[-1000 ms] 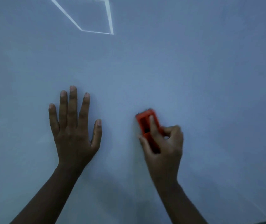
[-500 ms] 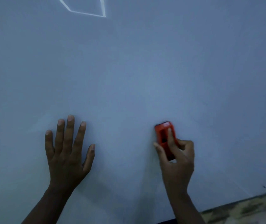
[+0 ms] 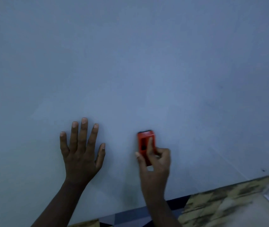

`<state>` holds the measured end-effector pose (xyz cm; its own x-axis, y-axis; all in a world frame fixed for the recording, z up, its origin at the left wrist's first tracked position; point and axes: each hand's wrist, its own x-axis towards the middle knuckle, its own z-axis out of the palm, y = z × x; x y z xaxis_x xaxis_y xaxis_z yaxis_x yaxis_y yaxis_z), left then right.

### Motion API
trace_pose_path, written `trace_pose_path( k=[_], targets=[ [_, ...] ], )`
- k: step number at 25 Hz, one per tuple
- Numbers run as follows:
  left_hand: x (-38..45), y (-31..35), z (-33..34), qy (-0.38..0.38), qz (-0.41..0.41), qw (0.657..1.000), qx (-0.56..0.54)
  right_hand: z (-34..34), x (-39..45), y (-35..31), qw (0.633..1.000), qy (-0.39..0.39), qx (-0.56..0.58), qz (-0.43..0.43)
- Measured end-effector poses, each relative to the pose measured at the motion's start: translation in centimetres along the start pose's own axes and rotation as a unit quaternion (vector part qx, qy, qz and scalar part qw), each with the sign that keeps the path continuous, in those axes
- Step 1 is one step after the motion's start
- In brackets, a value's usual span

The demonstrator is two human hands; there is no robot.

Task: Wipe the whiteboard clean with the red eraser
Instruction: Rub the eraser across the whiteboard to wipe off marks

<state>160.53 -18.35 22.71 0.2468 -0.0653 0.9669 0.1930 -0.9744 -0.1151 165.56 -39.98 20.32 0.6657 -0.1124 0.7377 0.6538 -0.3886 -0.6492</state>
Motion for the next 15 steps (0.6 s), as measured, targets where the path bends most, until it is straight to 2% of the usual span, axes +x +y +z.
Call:
trace_pose_path(
  k=[2,4,6,8,10,12,15],
  targets=[
    [-0.6,0.1,0.1,-0.004,-0.005,1.0,-0.002,2.0,-3.6,-0.3,0.993,-0.069,-0.054,-0.083],
    [-1.3,0.2,0.2,-0.01,-0.008,1.0,-0.004,2.8,-5.9,0.5,0.98,-0.105,-0.093,-0.142],
    [-2.2,0.3,0.3,-0.016,-0.009,1.0,-0.006,2.7,-6.4,1.2,0.969,-0.111,-0.12,-0.183],
    [-3.0,0.3,0.4,-0.019,-0.006,1.0,-0.008,1.8,-5.7,1.8,0.97,-0.097,-0.129,-0.185],
    [-3.8,0.1,0.6,-0.017,-0.003,1.0,-0.008,0.5,-4.3,2.9,0.986,-0.051,-0.111,-0.112],
    [-4.6,0.0,0.7,-0.016,0.001,1.0,-0.007,-0.9,-2.8,4.3,0.999,0.025,-0.048,0.007],
    [-5.6,0.2,0.9,-0.016,-0.005,1.0,-0.009,-2.7,-1.5,6.8,0.969,0.126,0.094,0.189]
  ],
)
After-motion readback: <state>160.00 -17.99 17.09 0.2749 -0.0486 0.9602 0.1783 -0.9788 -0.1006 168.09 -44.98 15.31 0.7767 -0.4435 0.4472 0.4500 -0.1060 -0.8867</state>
